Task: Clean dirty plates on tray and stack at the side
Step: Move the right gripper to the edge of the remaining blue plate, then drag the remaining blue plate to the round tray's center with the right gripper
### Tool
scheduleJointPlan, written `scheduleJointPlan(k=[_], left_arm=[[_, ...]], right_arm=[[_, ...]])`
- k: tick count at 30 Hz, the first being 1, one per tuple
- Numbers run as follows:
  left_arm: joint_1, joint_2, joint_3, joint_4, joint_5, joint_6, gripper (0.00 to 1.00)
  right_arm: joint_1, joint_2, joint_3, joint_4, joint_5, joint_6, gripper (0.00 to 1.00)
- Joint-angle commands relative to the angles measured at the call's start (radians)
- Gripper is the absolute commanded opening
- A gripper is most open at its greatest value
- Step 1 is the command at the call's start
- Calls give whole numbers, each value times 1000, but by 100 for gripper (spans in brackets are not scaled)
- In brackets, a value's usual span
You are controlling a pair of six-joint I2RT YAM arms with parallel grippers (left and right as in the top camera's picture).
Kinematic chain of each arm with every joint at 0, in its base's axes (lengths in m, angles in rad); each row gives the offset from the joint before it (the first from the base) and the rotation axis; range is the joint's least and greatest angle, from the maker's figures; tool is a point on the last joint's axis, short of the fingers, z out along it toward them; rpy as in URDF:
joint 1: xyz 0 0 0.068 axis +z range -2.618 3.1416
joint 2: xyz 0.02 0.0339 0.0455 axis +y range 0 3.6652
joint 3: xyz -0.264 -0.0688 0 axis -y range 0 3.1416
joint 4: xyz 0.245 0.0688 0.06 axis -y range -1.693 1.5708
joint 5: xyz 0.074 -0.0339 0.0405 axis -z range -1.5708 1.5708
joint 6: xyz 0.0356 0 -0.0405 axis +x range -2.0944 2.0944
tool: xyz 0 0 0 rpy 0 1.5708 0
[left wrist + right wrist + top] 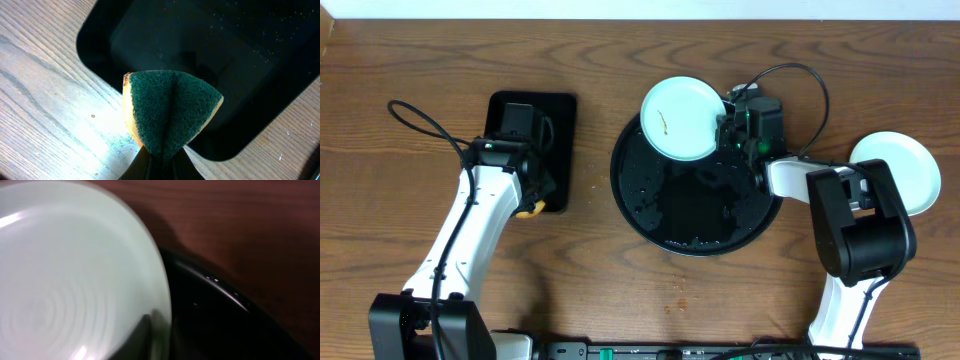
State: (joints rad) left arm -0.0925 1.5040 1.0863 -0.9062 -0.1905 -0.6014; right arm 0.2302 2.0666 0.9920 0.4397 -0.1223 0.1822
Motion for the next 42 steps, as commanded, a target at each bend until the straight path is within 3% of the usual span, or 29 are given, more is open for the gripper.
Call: scheduleJointPlan(k=[1,5,10,16,23,24,27,29,34,37,40,42], left_arm=[[3,5,-5,4,-20,6,8],[3,5,-5,3,-20,6,7],[3,5,-5,3,-20,6,8],[3,5,-6,3,-20,7,8],[3,5,-5,3,-20,6,8],[3,5,-5,3,-20,6,8],[3,5,-5,3,-20,7,8],[3,5,-5,3,-20,7,8],[3,5,-6,5,-20,7,8],[3,5,-6,8,-20,7,8],[3,5,-6,7,-20,7,8],[3,5,-5,7,-20,7,8]], right_arm=[[7,-30,10,-21,-28,14,1],[7,-130,10,-135,-27,20,1],[7,-309,10,-467,98,24,1],[7,-386,10,-793,119,123,1],[7,-344,-18,-849,117,273,1],[7,-341,-19,-848,114,305,5],[7,-340,-19,-839,56,341,28],[6,-341,-16,-831,-11,293,44],[-10,-341,37,-893,-89,-13,56],[-34,-340,69,-905,-88,-146,55],[-62,-340,77,-876,-84,-215,39],[-75,-334,77,-861,-84,-246,36]])
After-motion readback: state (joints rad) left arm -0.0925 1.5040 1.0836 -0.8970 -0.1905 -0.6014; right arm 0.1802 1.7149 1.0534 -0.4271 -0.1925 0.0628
